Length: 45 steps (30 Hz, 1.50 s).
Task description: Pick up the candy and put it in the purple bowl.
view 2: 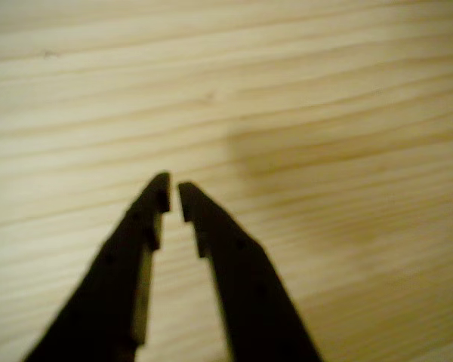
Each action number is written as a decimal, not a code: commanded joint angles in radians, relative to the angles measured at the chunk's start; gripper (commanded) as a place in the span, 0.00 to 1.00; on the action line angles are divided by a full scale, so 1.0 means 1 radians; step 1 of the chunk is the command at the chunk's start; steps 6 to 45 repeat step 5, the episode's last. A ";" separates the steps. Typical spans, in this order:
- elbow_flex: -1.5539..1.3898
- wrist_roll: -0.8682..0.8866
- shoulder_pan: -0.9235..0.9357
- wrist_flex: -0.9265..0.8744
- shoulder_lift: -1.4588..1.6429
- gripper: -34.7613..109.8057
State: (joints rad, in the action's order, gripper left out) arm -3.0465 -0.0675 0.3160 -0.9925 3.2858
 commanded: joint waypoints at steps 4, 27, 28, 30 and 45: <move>0.018 -0.003 0.015 -0.003 0.014 0.24; 0.018 -0.003 0.015 -0.003 0.014 0.24; 0.018 -0.003 0.015 -0.003 0.014 0.24; 0.018 -0.003 0.015 -0.003 0.014 0.24; 0.018 -0.003 0.015 -0.003 0.014 0.24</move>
